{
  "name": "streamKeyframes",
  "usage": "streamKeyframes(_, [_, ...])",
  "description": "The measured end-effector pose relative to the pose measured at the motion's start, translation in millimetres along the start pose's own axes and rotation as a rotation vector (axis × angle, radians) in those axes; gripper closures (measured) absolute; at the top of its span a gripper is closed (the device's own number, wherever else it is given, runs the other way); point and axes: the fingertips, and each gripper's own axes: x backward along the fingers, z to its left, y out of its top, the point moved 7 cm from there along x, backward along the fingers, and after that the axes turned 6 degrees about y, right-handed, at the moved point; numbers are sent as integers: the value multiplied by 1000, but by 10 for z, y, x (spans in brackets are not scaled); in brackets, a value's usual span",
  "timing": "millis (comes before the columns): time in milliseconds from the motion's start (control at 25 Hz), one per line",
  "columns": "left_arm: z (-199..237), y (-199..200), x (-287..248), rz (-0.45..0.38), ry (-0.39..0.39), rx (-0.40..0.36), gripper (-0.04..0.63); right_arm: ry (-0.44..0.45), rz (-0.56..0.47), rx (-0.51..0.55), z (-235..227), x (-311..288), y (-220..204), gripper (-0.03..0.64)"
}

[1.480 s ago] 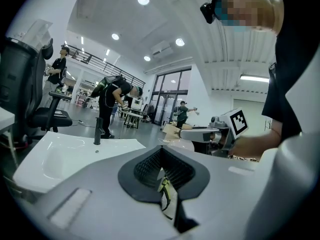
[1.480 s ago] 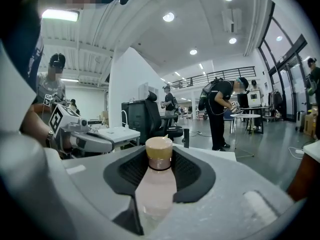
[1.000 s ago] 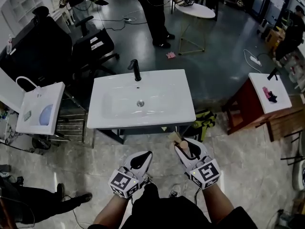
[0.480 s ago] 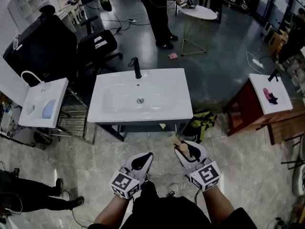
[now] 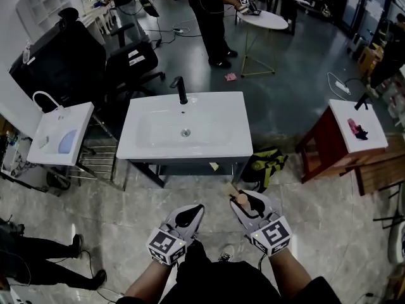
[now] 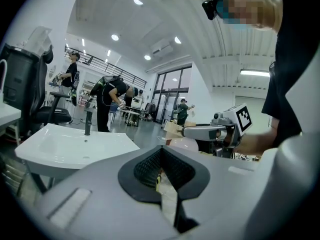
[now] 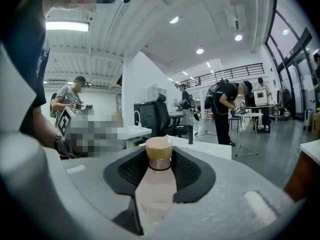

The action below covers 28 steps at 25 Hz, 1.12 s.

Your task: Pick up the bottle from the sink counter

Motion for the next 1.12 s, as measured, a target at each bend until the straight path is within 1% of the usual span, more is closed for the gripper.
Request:
streamKeyframes(480, [-222,7,187,-8,22,-7,598,25,-16,11,206,150,50,481])
streamKeyframes(720, [-288,53,309,-30,51,-10,598,24,-17,17,292,202,83,480])
streamKeyframes(880, [-317,73,386,-47,59,-23,598,31,-26,19,343,221,93,482])
streamKeyframes(1120, [-345,66,493,-51,66,-15,598,40,-23,23,448,217,90,480])
